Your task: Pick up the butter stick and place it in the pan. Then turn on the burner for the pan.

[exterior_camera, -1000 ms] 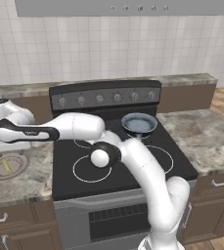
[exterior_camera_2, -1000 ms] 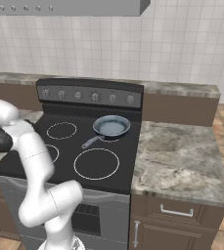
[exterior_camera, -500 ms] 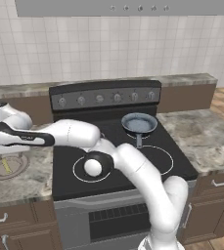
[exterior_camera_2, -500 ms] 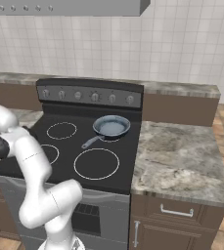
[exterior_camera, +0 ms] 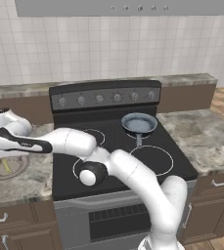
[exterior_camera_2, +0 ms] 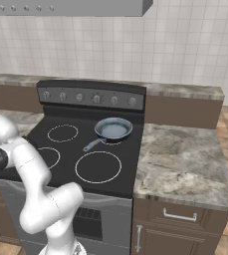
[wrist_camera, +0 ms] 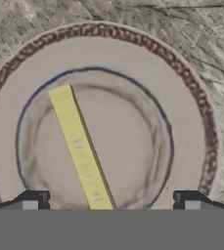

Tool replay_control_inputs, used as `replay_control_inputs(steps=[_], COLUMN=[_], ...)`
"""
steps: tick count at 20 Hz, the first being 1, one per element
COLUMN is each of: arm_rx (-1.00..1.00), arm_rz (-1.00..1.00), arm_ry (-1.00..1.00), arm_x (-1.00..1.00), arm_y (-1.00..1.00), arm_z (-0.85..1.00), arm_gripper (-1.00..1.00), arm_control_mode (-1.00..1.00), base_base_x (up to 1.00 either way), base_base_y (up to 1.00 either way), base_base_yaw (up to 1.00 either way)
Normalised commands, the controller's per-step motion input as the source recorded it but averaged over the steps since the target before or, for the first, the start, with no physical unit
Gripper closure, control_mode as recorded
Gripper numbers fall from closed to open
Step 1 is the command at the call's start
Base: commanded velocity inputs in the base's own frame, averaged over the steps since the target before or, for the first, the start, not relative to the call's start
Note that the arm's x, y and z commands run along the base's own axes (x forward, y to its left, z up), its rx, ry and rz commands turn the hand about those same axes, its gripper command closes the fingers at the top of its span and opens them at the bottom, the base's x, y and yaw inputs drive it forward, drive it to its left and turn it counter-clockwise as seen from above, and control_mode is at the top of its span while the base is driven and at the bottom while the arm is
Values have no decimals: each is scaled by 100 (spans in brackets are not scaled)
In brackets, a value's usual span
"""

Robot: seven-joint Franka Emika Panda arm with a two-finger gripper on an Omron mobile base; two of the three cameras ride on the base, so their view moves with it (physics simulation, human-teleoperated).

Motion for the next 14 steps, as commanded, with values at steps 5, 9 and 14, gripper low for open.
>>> replay_control_inputs(steps=[5,9,14], arm_rx=[-1,-2,-7], arm_rz=[0,0,0], arm_ry=[1,3,3], arm_x=[11,10,2], arm_y=[13,20,30], arm_z=[-8,0,0], arm_gripper=[-100,-100,-100], arm_control_mode=[-100,-100,-100], base_base_x=[0,0,0], base_base_y=[0,0,0], base_base_yaw=[0,0,0])
